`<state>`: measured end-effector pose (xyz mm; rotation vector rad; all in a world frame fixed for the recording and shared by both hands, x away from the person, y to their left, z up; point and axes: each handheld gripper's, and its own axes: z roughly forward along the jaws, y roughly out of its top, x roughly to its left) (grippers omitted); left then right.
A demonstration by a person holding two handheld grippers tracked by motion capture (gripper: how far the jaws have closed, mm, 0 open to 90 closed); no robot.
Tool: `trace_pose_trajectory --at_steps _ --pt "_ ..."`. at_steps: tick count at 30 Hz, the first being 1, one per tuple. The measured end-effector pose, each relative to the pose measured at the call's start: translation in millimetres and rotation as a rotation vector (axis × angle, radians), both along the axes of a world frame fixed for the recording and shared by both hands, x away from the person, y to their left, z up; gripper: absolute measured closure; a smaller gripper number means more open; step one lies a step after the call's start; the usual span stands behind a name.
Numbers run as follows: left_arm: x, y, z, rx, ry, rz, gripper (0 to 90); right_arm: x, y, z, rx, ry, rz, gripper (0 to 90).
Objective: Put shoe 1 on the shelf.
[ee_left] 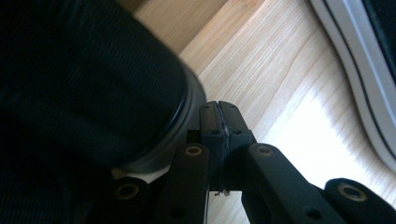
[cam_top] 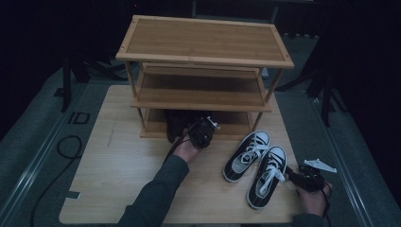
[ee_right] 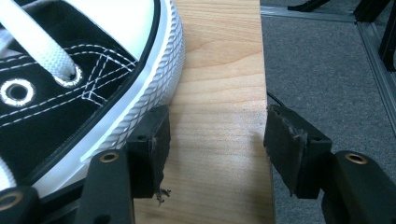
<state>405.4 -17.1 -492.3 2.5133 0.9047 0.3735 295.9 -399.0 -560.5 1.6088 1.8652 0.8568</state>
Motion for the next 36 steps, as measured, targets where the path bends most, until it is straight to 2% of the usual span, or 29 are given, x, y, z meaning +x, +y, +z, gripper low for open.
trace_pose_trajectory --at_steps 6,10,15,21,24,36 --pt "4.7 -16.6 1.4 0.029 -0.017 -0.017 90.0 0.0 0.0 0.0 0.0 0.0 0.0 40.6" --pt "8.0 -25.5 0.4 0.067 -0.032 -0.035 90.0 0.0 0.0 0.0 0.0 0.0 0.0 40.6" --pt "12.2 -31.9 -2.6 0.101 -0.039 -0.04 90.0 0.0 0.0 0.0 0.001 0.0 0.0 40.5" --pt "14.9 -30.7 -7.0 0.14 -0.049 -0.016 90.0 0.0 -0.1 0.0 0.002 0.0 0.0 40.5" --pt "15.3 -25.2 -6.5 0.12 -0.036 -0.005 90.0 0.0 -0.1 0.0 0.001 0.0 0.001 40.6" --pt "10.7 -18.4 -7.5 0.12 -0.039 0.011 90.0 0.0 0.0 0.0 0.0 0.0 0.0 40.6"
